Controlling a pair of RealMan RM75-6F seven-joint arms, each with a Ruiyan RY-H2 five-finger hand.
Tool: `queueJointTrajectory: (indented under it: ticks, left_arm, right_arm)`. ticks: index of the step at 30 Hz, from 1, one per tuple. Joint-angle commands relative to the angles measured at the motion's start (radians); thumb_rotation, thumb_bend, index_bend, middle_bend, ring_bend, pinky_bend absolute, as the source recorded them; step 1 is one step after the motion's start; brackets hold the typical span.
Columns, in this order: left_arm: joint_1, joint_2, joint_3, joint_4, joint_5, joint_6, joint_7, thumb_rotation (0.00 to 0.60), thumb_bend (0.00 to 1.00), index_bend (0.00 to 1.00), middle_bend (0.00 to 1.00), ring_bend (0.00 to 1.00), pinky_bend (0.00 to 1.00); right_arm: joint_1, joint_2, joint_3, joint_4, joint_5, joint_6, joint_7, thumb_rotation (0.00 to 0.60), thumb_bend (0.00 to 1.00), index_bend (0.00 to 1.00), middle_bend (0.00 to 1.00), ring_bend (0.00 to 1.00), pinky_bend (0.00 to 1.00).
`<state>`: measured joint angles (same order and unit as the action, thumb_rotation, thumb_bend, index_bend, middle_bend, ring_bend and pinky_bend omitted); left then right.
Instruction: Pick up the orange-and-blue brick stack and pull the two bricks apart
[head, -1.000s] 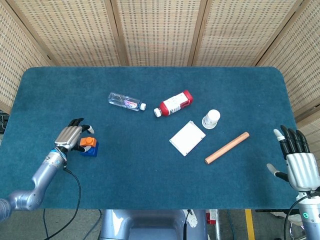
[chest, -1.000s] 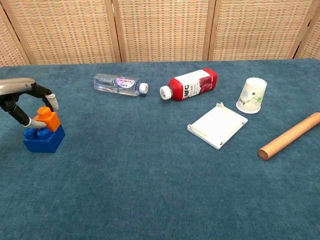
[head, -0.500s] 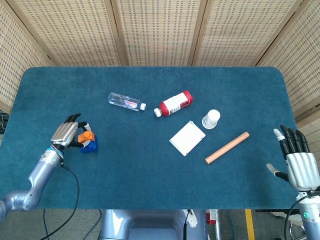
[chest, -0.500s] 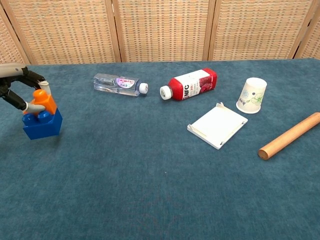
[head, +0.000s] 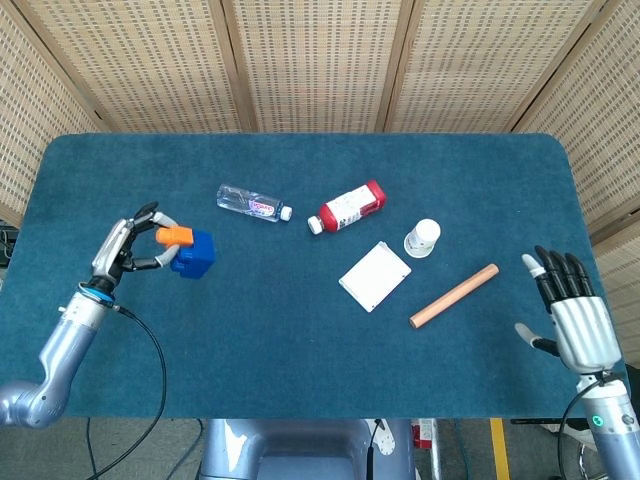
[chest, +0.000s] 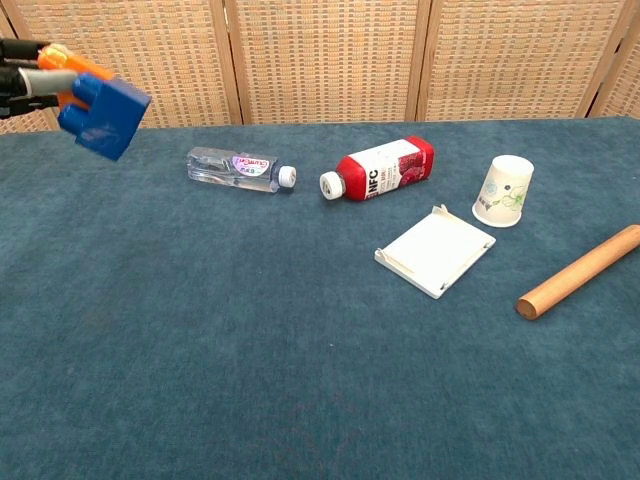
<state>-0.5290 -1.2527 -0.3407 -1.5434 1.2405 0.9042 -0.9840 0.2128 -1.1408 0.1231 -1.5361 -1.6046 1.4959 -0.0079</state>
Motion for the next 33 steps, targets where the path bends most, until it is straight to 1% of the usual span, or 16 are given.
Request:
queueJointTrajectory:
  ticks: [1, 3, 5, 8, 11, 16, 22, 26, 30, 33]
  left_arm:
    - [0.005, -0.020, -0.079, -0.027, 0.117, 0.027, -0.370, 0.600, 0.44, 0.56, 0.57, 0.01, 0.00]
    - [-0.010, -0.046, -0.088, -0.035, 0.107, 0.026, -0.404, 0.600, 0.43, 0.56, 0.57, 0.02, 0.00]
    - [-0.032, -0.084, -0.098, -0.048, 0.093, 0.029, -0.419, 0.600, 0.43, 0.56, 0.57, 0.02, 0.00]
    - [-0.070, -0.139, -0.116, -0.058, 0.060, 0.020, -0.424, 0.600, 0.43, 0.56, 0.57, 0.02, 0.00]
    - [-0.108, -0.192, -0.128, -0.057, 0.016, 0.007, -0.396, 0.600, 0.43, 0.56, 0.57, 0.02, 0.00]
    - [-0.169, -0.278, -0.140, -0.051, -0.057, -0.022, -0.328, 0.600, 0.43, 0.56, 0.57, 0.02, 0.00]
    - [-0.230, -0.361, -0.165, -0.029, -0.135, -0.050, -0.258, 0.600, 0.43, 0.56, 0.57, 0.03, 0.00]
    - [-0.251, -0.403, -0.178, -0.018, -0.171, -0.056, -0.241, 0.600, 0.43, 0.57, 0.57, 0.03, 0.00]
    - [-0.270, -0.452, -0.186, -0.008, -0.199, -0.060, -0.222, 0.600, 0.43, 0.57, 0.57, 0.03, 0.00]
    - [-0.277, -0.478, -0.196, -0.002, -0.215, -0.059, -0.210, 0.600, 0.43, 0.57, 0.57, 0.03, 0.00]
  right_arm:
    - [0.044, 0.016, 0.017, -0.007, -0.024, -0.035, 0.047, 0.600, 0.00, 0.00, 0.00, 0.00, 0.00]
    - [0.074, 0.027, 0.025, -0.012, -0.031, -0.066, 0.103, 0.600, 0.00, 0.00, 0.00, 0.00, 0.00]
    - [0.109, 0.045, 0.037, -0.013, -0.040, -0.097, 0.167, 0.600, 0.00, 0.00, 0.00, 0.00, 0.00]
    - [0.153, 0.057, 0.054, 0.005, -0.055, -0.123, 0.228, 0.600, 0.00, 0.00, 0.00, 0.00, 0.00]
    - [0.193, 0.061, 0.069, 0.016, -0.057, -0.150, 0.285, 0.600, 0.00, 0.00, 0.00, 0.00, 0.00]
    - [0.253, 0.059, 0.099, 0.028, -0.057, -0.178, 0.337, 0.600, 0.00, 0.00, 0.00, 0.00, 0.00]
    - [0.301, 0.028, 0.134, 0.036, -0.045, -0.164, 0.365, 0.600, 0.00, 0.00, 0.00, 0.00, 0.00]
    - [0.328, -0.005, 0.144, 0.046, -0.040, -0.168, 0.358, 0.600, 0.00, 0.00, 0.00, 0.00, 0.00]
    - [0.366, -0.030, 0.161, 0.012, -0.020, -0.195, 0.374, 0.600, 0.00, 0.00, 0.00, 0.00, 0.00]
    - [0.395, -0.033, 0.168, -0.013, -0.004, -0.231, 0.353, 0.600, 0.00, 0.00, 0.00, 0.00, 0.00]
